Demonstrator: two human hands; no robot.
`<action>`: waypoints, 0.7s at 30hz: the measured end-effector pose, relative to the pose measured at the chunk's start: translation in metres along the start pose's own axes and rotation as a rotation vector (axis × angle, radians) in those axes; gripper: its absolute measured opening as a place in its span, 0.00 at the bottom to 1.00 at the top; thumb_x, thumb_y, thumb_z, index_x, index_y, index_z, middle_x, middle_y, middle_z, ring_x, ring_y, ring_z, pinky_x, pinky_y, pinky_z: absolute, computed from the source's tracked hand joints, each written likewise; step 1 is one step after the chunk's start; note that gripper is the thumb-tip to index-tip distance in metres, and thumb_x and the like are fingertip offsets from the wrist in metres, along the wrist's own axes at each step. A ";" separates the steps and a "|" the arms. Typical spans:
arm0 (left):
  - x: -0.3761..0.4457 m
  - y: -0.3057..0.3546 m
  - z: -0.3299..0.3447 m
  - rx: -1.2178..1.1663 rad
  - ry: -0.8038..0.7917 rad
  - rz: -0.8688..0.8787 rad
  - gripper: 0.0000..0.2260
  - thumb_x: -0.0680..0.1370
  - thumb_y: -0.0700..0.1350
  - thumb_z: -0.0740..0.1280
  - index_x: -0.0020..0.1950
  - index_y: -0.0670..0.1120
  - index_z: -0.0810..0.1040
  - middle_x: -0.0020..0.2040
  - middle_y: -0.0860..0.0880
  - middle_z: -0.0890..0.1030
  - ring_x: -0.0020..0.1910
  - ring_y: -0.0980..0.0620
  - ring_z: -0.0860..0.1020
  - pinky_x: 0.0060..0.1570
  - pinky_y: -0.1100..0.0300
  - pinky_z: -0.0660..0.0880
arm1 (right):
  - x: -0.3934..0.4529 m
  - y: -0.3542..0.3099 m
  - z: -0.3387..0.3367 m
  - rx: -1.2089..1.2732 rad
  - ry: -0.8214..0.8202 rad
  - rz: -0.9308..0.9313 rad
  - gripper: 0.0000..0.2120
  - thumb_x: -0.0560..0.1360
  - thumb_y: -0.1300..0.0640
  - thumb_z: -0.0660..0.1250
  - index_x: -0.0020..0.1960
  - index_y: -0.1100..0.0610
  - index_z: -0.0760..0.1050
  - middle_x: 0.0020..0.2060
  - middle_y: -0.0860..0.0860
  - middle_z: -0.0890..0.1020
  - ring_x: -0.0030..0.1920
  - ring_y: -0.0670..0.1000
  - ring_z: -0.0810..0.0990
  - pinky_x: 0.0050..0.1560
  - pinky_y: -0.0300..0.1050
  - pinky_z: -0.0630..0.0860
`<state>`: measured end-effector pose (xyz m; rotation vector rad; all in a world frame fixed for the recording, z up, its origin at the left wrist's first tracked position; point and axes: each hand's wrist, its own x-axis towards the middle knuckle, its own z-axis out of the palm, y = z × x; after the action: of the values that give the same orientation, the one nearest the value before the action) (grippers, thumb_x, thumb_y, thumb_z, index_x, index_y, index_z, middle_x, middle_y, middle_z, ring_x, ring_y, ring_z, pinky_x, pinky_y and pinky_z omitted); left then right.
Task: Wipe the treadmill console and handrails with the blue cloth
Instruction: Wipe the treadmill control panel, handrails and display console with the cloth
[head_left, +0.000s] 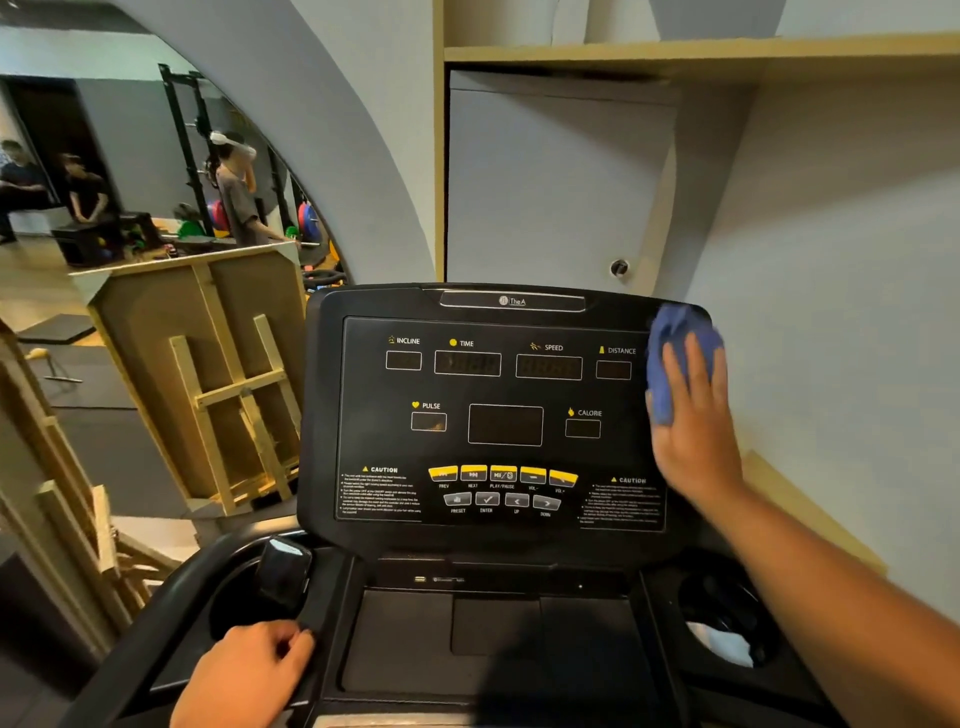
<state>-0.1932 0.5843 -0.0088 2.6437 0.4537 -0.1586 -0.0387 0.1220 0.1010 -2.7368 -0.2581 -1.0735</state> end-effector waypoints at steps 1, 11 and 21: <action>0.000 0.000 0.000 0.000 0.003 0.000 0.12 0.77 0.60 0.64 0.39 0.60 0.83 0.41 0.56 0.83 0.44 0.56 0.81 0.49 0.58 0.77 | 0.021 -0.002 -0.005 0.048 0.029 0.058 0.31 0.82 0.54 0.57 0.81 0.54 0.48 0.81 0.56 0.50 0.80 0.62 0.42 0.78 0.64 0.53; -0.002 -0.006 0.002 0.021 -0.008 0.056 0.13 0.79 0.59 0.63 0.41 0.58 0.83 0.37 0.54 0.83 0.41 0.55 0.81 0.45 0.56 0.78 | -0.128 0.026 0.021 -0.275 -0.219 -0.349 0.37 0.81 0.44 0.52 0.81 0.60 0.43 0.81 0.60 0.46 0.79 0.67 0.45 0.75 0.70 0.53; -0.003 -0.006 0.006 0.011 0.028 0.064 0.11 0.78 0.57 0.63 0.45 0.56 0.84 0.39 0.51 0.85 0.44 0.48 0.83 0.44 0.55 0.78 | -0.120 0.019 0.010 -0.344 -0.470 -0.807 0.37 0.73 0.50 0.60 0.80 0.55 0.56 0.80 0.54 0.55 0.80 0.61 0.49 0.78 0.58 0.47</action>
<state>-0.1980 0.5856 -0.0165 2.6708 0.3775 -0.1039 -0.1149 0.0948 0.0092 -3.2378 -1.4635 -0.5968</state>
